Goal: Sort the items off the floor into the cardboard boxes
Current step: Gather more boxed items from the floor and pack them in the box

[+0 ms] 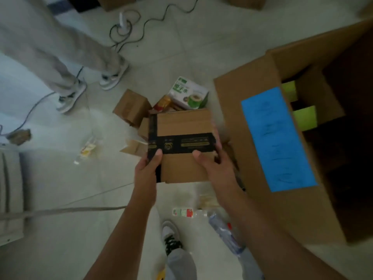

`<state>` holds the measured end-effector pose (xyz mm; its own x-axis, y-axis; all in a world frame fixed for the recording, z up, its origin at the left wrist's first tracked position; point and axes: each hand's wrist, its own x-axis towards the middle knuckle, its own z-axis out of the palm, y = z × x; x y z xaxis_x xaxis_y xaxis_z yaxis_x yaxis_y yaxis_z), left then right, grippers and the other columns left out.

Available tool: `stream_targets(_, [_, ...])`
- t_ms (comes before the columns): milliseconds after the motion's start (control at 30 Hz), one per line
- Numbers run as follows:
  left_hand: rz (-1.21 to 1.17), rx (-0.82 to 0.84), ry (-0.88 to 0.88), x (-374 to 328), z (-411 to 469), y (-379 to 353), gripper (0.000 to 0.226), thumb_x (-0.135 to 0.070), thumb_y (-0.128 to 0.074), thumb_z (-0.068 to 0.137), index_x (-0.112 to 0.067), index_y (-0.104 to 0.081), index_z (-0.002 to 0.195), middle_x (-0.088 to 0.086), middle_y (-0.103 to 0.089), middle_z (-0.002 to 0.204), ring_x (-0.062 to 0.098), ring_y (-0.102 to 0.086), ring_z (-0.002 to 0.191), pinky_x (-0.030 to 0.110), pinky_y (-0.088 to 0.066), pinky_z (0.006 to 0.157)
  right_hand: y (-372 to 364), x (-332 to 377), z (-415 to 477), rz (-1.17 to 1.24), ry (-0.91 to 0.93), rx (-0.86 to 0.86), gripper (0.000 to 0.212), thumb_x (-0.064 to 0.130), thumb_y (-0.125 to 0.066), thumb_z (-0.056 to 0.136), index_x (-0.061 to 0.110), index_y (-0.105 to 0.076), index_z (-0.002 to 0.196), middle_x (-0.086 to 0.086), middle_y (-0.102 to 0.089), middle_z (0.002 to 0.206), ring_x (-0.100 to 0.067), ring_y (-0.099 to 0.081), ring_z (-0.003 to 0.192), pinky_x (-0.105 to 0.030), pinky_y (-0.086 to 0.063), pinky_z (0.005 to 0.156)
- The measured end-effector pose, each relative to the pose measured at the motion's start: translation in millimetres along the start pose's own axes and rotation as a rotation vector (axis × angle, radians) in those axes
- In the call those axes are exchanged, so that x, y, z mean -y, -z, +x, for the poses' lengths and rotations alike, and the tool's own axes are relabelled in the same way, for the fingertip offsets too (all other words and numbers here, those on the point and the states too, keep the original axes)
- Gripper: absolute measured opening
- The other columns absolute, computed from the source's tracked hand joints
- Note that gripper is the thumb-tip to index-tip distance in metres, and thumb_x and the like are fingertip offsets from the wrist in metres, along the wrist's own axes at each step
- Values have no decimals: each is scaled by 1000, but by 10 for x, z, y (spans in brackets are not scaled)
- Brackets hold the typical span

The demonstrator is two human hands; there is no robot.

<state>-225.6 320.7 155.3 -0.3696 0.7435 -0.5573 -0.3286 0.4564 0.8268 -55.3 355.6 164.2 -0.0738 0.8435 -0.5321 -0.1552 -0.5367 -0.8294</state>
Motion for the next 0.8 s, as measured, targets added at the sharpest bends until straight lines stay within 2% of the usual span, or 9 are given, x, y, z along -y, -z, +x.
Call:
stream_targets(67, [-48,-14,0,-120,-39,-197,41,-40,-66,86,-20,-64,121,6,-70,117,24,-67,107,34,-56,76,87,243,-49,-54,77,2,48,22,-78,81,62,-62,104,28,-68,109,9,-62,103,-14,-52,83])
stream_targets(200, [-208,162,137,-232,-154,-748,45,-48,-64,85,-26,-63,125,6,-64,127,24,-63,115,46,-55,85,527,644,-77,-196,154,-125,64,52,-77,74,39,-55,132,37,-56,114,27,-46,106,0,-41,83])
stream_targets(267, [-249,271,164,-253,-230,-1098,39,-49,-60,88,-30,-66,121,4,-64,127,24,-62,116,47,-54,87,855,825,-77,-194,138,-188,75,65,-73,67,41,-51,135,30,-52,129,14,-46,121,-16,-46,98])
stream_targets(333, [-210,351,136,-266,-303,-1509,40,-51,-55,89,-33,-64,123,3,-63,130,23,-60,119,48,-52,90,1223,987,-106,-46,76,-217,75,66,-74,62,43,-55,131,16,-57,133,-6,-56,121,-38,-51,100])
stream_targets(400, [-157,407,116,-248,-383,-1972,46,-50,-53,88,-30,-57,129,4,-62,130,23,-60,119,47,-53,92,1624,1099,-161,106,47,-228,68,63,-77,64,47,-54,127,11,-62,124,-12,-67,106,-39,-59,85])
stream_targets(500, [-48,456,108,-146,-524,-2695,41,-48,-57,89,-27,-60,124,1,-68,121,17,-65,110,34,-58,76,2168,1148,-254,238,2,-374,74,64,-78,65,58,-41,129,10,-58,122,-17,-69,98,-35,-60,68])
stream_targets(567, [15,481,116,3,-624,-3105,48,-49,-60,86,-24,-57,127,1,-69,119,18,-66,108,37,-58,82,2452,1063,-249,408,-77,-522,85,61,-78,66,59,-30,135,6,-54,124,-21,-63,103,-38,-59,69])
stream_targets(667, [152,484,183,329,-766,-3531,62,-61,-63,75,-29,-54,128,-4,-69,118,14,-66,107,43,-53,94,2796,890,-204,699,-135,-573,86,49,-81,68,53,-31,138,-2,-56,123,-28,-58,110,-46,-59,75])
stream_targets(800, [369,450,325,789,-818,-3799,64,-62,-59,82,-31,-46,136,-4,-60,128,17,-59,115,44,-48,101,3185,703,-128,775,-266,-725,86,43,-80,74,40,-29,143,-7,-54,124,-32,-55,109,-51,-56,77])
